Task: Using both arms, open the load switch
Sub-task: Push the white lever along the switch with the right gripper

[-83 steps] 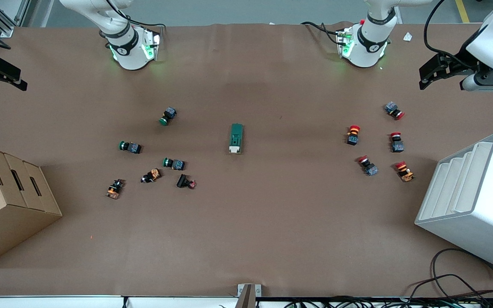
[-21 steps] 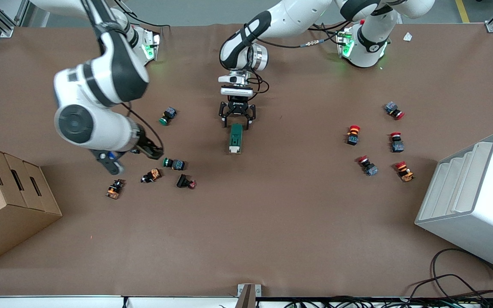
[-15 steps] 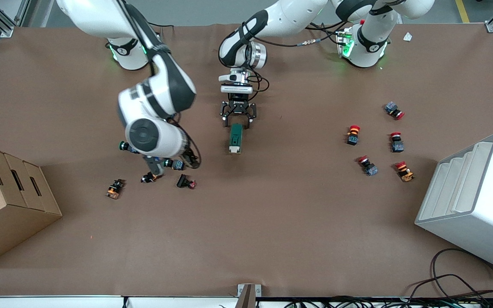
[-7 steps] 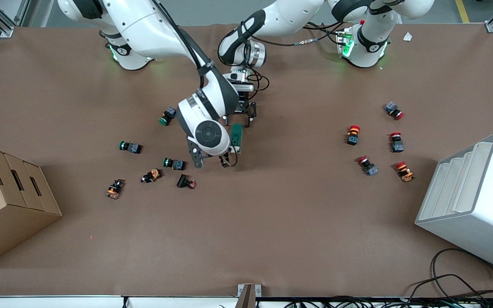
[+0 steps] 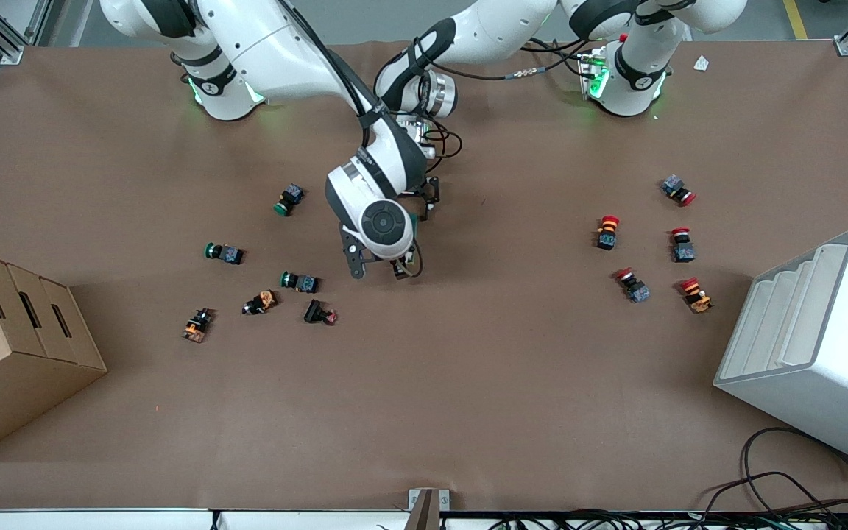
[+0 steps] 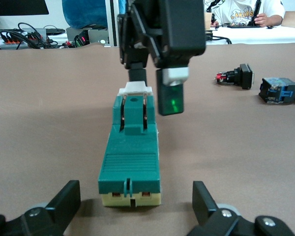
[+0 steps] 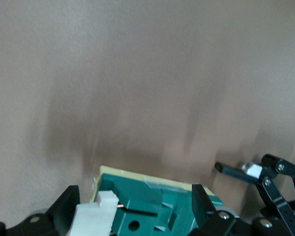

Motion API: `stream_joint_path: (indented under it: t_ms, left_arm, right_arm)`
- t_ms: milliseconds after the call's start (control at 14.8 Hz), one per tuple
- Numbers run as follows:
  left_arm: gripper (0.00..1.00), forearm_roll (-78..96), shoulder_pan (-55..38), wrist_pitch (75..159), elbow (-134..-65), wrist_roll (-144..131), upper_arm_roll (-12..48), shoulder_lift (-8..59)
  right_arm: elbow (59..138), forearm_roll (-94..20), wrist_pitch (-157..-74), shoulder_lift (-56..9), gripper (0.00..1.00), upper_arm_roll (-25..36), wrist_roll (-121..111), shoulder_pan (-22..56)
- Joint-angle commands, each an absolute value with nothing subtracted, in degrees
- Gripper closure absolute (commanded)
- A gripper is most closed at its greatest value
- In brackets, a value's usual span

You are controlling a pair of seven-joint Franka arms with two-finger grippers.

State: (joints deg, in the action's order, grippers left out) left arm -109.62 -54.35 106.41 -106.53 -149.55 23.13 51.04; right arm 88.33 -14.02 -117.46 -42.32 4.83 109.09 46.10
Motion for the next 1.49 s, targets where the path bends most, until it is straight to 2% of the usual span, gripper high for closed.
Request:
stream_joint_path:
  t_ms: [0, 339, 609, 1422]
  left_arm:
    - [0.0, -111.0, -55.6, 106.9, -105.1, -152.4, 22.8, 53.1]
    - [0.0, -111.2, -55.9, 106.9, -105.1, -152.1, 22.6, 53.4]
    - [0.0, -111.2, -55.9, 106.9, -105.2, -152.4, 22.6, 53.4]
    - [0.0, -111.4, -55.6, 106.9, -105.2, -151.9, 22.1, 52.9]
  right_arm:
    - [87.7, -17.9, -115.4, -41.9, 0.0, 5.0, 109.7, 46.8]
    - [81.4, -18.5, -100.4, -41.7, 0.0, 5.1, 109.1, 46.1]
    - [81.7, -18.5, -98.5, -40.8, 0.0, 5.1, 109.1, 46.1]
    - [86.6, -19.8, -99.6, -41.3, 0.0, 4.9, 107.8, 48.7]
